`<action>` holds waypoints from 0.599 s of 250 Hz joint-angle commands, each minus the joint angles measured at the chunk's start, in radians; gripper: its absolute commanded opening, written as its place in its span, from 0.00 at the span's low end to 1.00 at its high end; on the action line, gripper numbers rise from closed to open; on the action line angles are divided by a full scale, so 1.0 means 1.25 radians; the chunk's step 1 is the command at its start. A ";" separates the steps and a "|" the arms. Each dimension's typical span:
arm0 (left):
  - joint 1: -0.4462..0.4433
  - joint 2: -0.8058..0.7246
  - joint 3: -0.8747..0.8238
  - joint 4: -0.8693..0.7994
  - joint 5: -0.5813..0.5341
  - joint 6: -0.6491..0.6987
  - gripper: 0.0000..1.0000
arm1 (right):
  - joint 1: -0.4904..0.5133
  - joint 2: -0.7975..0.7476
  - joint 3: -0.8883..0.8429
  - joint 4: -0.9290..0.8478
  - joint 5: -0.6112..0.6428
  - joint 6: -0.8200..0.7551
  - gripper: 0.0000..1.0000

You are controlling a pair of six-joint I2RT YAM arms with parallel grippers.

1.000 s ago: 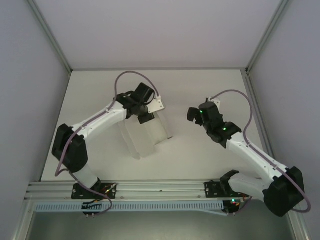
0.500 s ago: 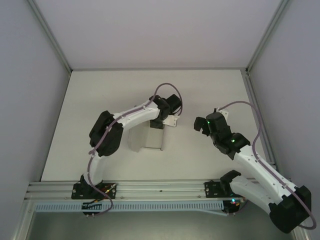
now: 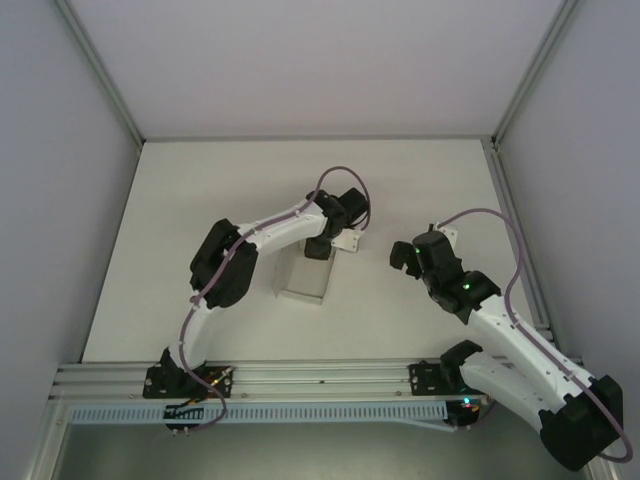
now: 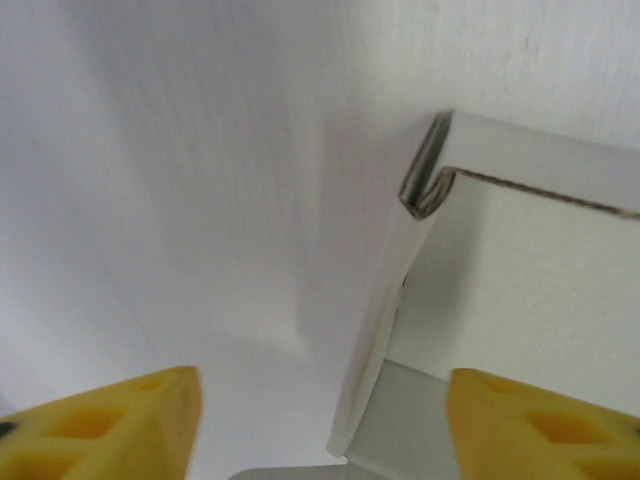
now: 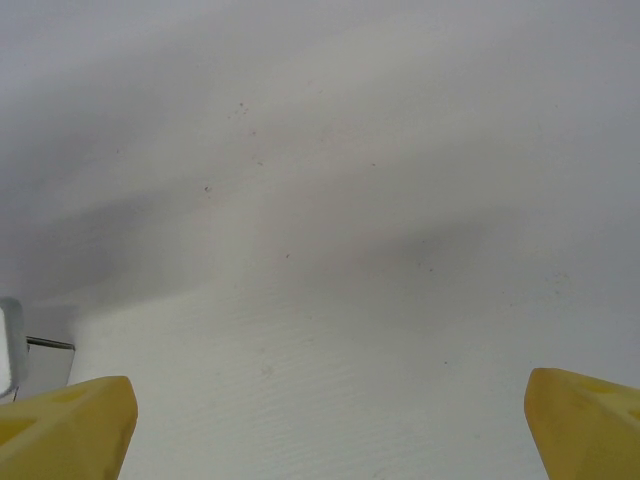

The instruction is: Assemble paper box

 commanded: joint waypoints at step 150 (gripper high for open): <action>0.310 -0.729 -0.572 0.615 0.146 -0.829 1.00 | 0.071 0.383 0.199 0.236 -0.388 -0.344 0.98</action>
